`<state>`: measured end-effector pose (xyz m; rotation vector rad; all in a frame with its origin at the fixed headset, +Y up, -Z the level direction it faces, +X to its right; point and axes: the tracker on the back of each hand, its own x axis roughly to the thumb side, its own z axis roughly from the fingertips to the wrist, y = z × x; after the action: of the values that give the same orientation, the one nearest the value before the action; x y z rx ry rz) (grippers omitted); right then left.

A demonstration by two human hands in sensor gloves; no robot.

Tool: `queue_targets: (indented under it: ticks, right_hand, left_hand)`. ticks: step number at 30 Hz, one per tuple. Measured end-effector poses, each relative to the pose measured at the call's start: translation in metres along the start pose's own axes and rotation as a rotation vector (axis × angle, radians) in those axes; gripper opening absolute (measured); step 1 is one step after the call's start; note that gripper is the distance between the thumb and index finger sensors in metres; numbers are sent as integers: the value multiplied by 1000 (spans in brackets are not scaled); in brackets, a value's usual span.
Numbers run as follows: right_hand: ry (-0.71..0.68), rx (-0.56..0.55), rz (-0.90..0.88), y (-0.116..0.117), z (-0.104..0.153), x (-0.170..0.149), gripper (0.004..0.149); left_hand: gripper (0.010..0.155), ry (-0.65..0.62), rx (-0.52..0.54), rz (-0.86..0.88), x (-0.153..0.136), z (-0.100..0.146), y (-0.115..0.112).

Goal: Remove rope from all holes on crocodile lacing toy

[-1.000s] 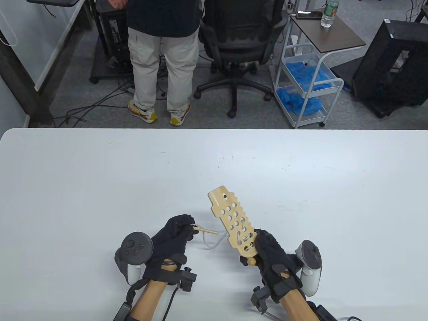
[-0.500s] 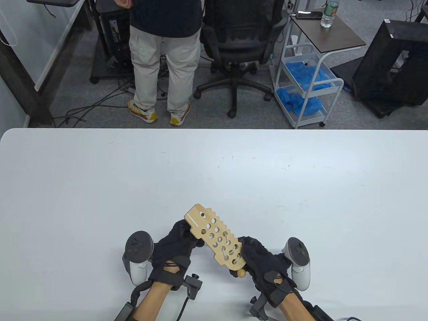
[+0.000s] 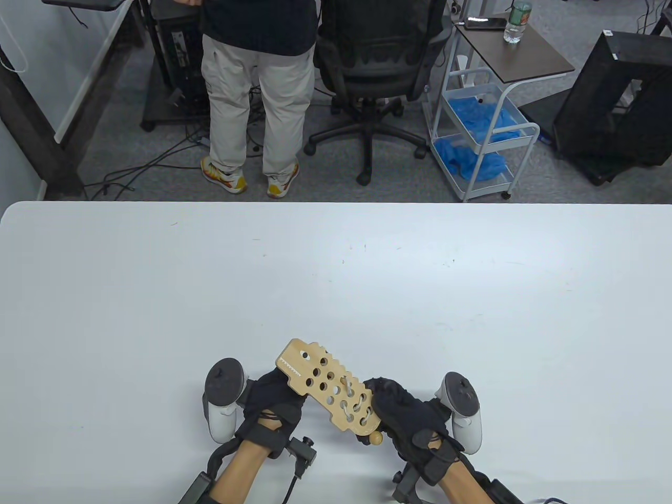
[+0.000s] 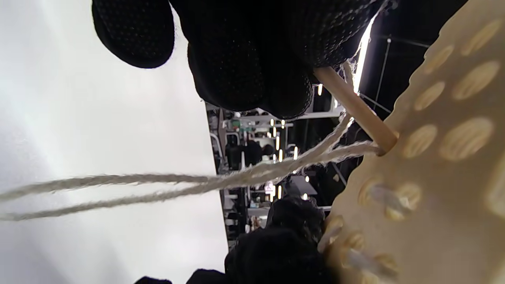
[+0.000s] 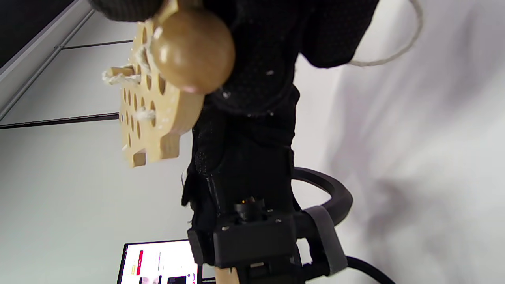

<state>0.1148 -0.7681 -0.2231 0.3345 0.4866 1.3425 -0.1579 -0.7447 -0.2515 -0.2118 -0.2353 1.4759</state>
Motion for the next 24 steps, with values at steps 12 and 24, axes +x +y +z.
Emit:
queue_targets:
  ticks: [12,24]
  right_hand:
    - [35,-10,15,-1,-1,-3,50]
    - [90,-9,-45,-1,-1,-2,57]
  left_hand:
    - [43,-50,-63,-55,9,5,-16]
    - [42,-24,16,-84,10,9,-15]
